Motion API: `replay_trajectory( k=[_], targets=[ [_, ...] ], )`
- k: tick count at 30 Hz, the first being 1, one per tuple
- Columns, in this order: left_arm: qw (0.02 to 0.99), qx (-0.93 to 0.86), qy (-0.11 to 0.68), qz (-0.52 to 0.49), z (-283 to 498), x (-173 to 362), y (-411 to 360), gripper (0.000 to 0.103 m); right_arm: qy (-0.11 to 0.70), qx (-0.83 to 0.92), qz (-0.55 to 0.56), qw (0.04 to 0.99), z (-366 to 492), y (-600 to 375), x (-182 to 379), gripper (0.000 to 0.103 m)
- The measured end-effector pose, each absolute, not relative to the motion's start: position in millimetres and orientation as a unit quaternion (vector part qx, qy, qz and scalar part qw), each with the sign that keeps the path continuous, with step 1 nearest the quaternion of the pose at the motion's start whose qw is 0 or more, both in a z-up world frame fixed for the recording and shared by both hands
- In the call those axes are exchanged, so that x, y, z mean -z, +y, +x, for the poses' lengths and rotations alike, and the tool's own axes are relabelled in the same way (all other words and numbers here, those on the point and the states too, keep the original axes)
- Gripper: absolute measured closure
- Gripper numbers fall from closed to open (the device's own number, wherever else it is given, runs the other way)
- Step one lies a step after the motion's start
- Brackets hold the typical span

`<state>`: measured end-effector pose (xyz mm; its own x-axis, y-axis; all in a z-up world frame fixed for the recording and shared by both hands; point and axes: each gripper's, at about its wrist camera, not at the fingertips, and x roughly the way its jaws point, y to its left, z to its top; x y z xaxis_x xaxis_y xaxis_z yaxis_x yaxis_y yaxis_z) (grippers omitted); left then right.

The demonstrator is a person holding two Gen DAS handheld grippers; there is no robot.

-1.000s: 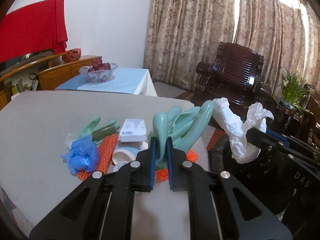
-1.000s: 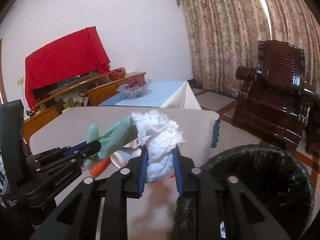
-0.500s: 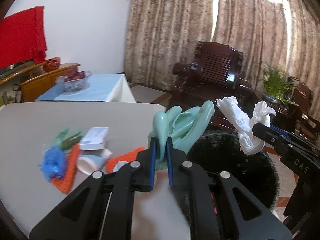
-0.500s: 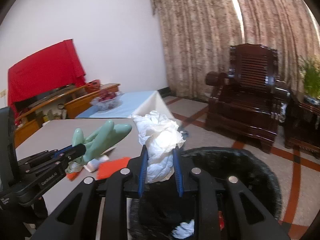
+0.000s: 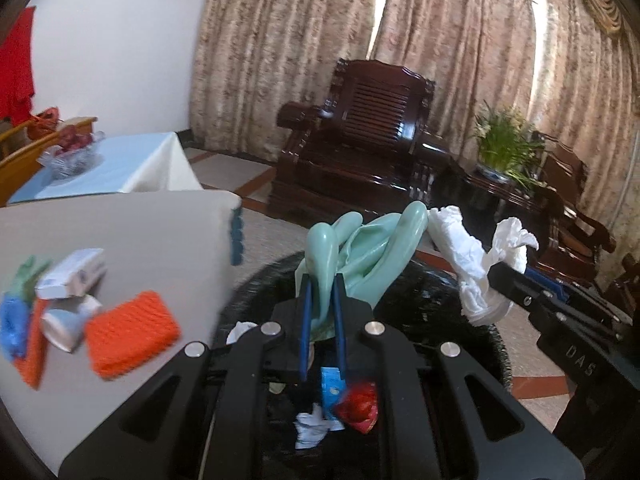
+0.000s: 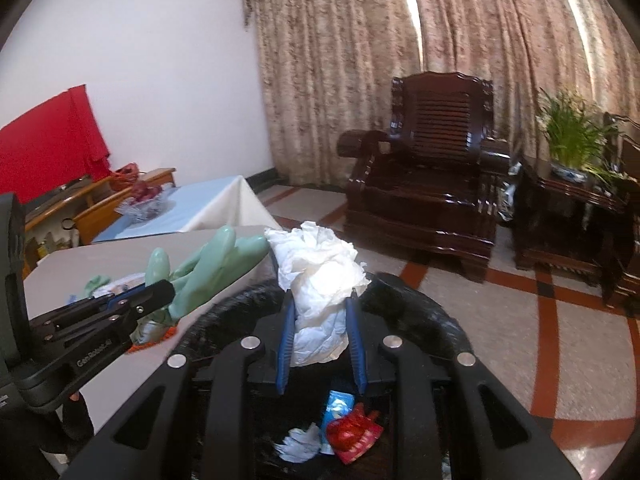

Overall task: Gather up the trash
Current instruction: 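Open both tools over the bin to drop the tissue and glove, then move both tools back to the table and grasp the orange foam net with the right tool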

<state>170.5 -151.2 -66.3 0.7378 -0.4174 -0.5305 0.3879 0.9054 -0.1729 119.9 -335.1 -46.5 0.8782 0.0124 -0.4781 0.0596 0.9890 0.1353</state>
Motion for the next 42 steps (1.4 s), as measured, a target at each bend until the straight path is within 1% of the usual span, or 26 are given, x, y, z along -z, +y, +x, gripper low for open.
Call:
replay_trajectory(
  k=[8,9,11,12,14,15,16,18,19,20,21,22,23,25,27,30,36,42],
  targets=[
    [0.913,0.241,0.328,-0.019,187.3,100.1,-192.2,0.094,0.272,0.038,0.087,0.958,119.4,-356.5,67.4,0.079],
    [0.911,0.245,0.332,-0.018,188.7,103.5,-194.4,0.092,0.276,0.04,0.09,0.956,120.3,-358.2,69.8,0.079],
    [0.909,0.245,0.336,-0.016,190.0,107.6,-194.8,0.087,0.28,0.045,0.092,0.954,121.4,-359.7,73.5,0.074],
    [0.907,0.247,0.34,-0.015,191.2,109.7,-194.1,0.08,0.284,0.049,0.092,0.953,122.5,-360.4,76.4,0.072],
    [0.909,0.243,0.338,-0.013,191.7,109.9,-190.8,0.075,0.287,0.057,0.092,0.952,122.5,-361.7,79.9,0.066],
    [0.911,0.241,0.334,-0.013,191.3,109.3,-187.3,0.07,0.288,0.058,0.093,0.951,122.3,-361.8,80.9,0.063],
    [0.913,0.24,0.331,-0.013,191.5,108.3,-184.5,0.063,0.287,0.061,0.092,0.951,122.3,-362.0,81.6,0.058],
    [0.916,0.234,0.325,-0.013,190.6,105.6,-177.8,0.055,0.286,0.066,0.089,0.952,122.4,-361.8,81.9,0.05],
    [0.918,0.231,0.322,-0.013,189.3,103.2,-174.3,0.05,0.286,0.068,0.088,0.952,122.4,-361.2,81.2,0.04],
    [0.92,0.228,0.319,-0.012,188.8,101.6,-170.3,0.047,0.285,0.07,0.087,0.952,123.0,-361.3,81.2,0.027],
    [0.922,0.224,0.315,-0.011,188.2,99.6,-166.4,0.039,0.283,0.075,0.084,0.952,122.3,-360.2,80.1,0.021],
    [0.924,0.22,0.313,-0.011,187.2,97.6,-162.9,0.033,0.281,0.078,0.082,0.953,122.3,-359.4,79.3,0.012],
    [0.926,0.216,0.309,-0.011,186.7,95.3,-157.5,0.031,0.278,0.082,0.079,0.954,121.7,-358.4,78.1,0.006],
    [0.93,0.208,0.303,-0.007,185.2,90.9,-146.4,0.023,0.273,0.083,0.076,0.955,121.9,-354.9,75.4,0.006],
    [0.935,0.195,0.296,-0.001,182.9,86.5,-136.5,0.019,0.273,0.075,0.079,0.956,123.8,-350.7,73.3,0.006],
    [0.94,0.177,0.291,0.004,180.3,80.8,-114.9,0.015,0.272,0.062,0.084,0.957,126.5,-342.9,70.5,0.006],
    [0.949,0.122,0.289,-0.003,171.3,72.6,-55.5,0.014,0.27,0.024,0.076,0.96,135.7,-309.3,64.5,0.006],
    [0.958,0.049,0.282,-0.022,160.1,65.9,17.9,0.014,0.262,-0.032,0.065,0.962,144.9,-253.1,55.7,0.006]
  ],
)
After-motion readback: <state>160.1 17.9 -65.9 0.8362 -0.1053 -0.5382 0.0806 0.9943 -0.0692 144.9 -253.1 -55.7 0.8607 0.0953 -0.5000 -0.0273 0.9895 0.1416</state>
